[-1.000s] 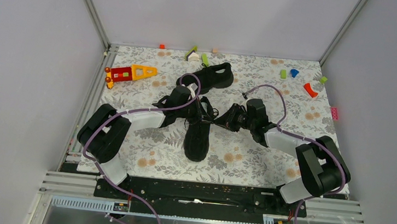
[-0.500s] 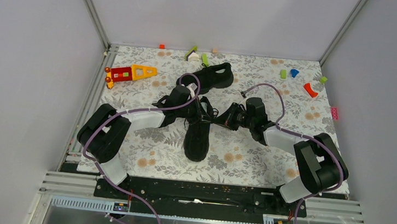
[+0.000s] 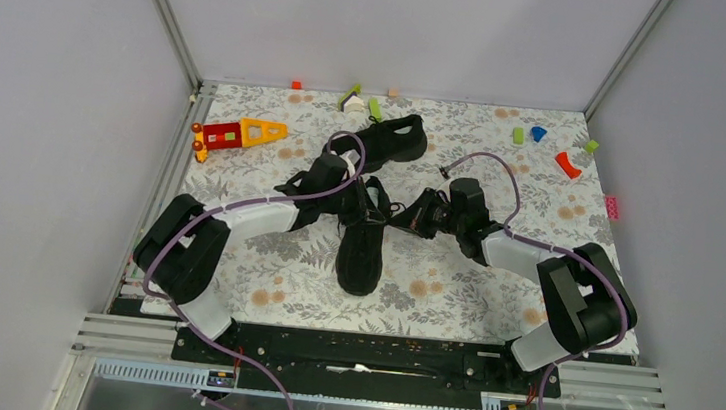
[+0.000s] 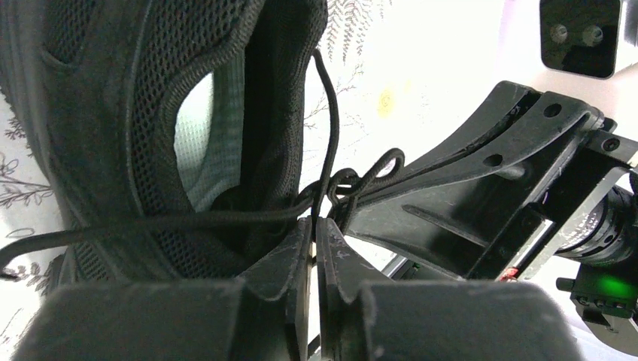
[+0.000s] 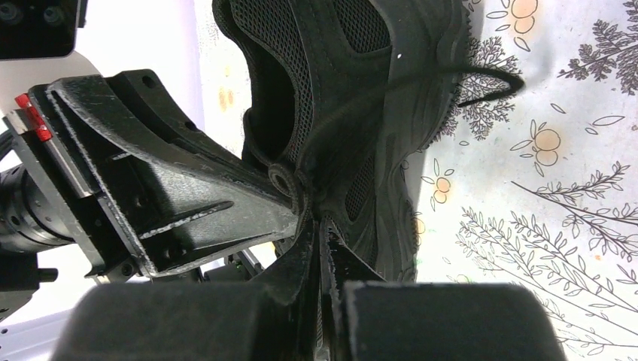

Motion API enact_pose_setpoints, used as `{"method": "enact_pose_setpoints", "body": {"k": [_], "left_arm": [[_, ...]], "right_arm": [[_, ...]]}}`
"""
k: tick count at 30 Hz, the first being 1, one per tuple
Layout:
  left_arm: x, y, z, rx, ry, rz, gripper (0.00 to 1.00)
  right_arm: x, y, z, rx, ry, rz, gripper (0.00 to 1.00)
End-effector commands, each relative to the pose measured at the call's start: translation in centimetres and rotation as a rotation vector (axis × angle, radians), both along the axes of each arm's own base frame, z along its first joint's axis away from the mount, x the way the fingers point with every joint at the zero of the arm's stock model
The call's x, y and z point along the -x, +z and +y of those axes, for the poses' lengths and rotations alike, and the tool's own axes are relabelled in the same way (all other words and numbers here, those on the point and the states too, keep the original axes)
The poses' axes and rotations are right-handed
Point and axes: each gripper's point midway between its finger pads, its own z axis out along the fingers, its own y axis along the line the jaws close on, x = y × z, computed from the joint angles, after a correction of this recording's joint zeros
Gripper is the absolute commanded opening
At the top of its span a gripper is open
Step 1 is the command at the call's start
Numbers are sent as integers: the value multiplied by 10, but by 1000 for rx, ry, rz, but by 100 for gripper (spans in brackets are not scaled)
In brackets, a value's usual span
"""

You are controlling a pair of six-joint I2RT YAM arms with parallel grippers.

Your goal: Tie the shoes

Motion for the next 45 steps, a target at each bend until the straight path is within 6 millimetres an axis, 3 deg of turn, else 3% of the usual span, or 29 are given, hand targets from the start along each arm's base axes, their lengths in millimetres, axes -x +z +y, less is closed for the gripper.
{"method": "enact_pose_setpoints", "body": {"k": [1, 9, 24, 28, 33, 38, 45], "left_arm": [[-7, 15, 13, -59, 19, -47, 9], [-6, 20, 19, -88, 23, -55, 10], [-9, 57, 41, -189, 27, -185, 26], [-18, 78, 29, -170, -49, -289, 42], [-32, 87, 13, -172, -151, -388, 48], [-34, 78, -11, -122, -252, -340, 51], [-39, 63, -28, -133, -293, -313, 53]], "right_arm": [[-12, 24, 4, -18, 2, -84, 0], [-12, 22, 3, -11, -3, -80, 0], [-11, 24, 5, -9, 7, -84, 0], [-10, 24, 5, -7, 10, -86, 0], [-10, 24, 6, -8, 13, -85, 0], [-10, 24, 6, -6, 14, -85, 0], [-10, 24, 6, -6, 16, -86, 0]]}}
